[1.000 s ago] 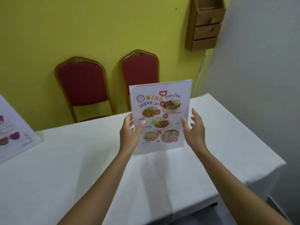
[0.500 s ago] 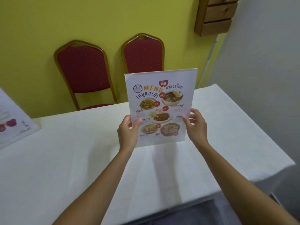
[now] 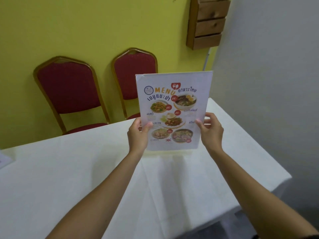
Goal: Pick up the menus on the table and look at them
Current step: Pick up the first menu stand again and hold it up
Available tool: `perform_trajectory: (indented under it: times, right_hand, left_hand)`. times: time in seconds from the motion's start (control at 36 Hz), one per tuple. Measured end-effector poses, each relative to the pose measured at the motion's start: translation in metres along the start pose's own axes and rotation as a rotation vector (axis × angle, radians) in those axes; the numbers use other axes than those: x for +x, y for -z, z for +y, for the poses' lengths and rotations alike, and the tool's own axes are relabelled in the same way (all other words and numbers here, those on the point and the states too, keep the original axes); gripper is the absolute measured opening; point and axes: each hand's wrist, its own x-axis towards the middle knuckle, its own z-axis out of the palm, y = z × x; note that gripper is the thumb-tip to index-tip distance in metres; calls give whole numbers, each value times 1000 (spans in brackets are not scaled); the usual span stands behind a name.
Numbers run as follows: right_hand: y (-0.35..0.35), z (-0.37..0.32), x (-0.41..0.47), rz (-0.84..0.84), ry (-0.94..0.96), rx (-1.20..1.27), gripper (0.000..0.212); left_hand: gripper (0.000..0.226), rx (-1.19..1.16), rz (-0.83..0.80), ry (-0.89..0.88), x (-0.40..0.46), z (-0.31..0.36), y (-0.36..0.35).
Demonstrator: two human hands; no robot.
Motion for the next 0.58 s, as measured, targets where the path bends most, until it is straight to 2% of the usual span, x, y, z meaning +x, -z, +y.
perform_trajectory:
  times: [0.47, 0.58]
  right_hand:
    - [40, 31, 138, 205, -36, -55, 24]
    - [40, 44, 156, 220, -68, -58, 24]
  left_hand:
    - [8, 30, -191, -36, 111, 17, -141]
    - [16, 91, -227, -43, 131, 12, -162]
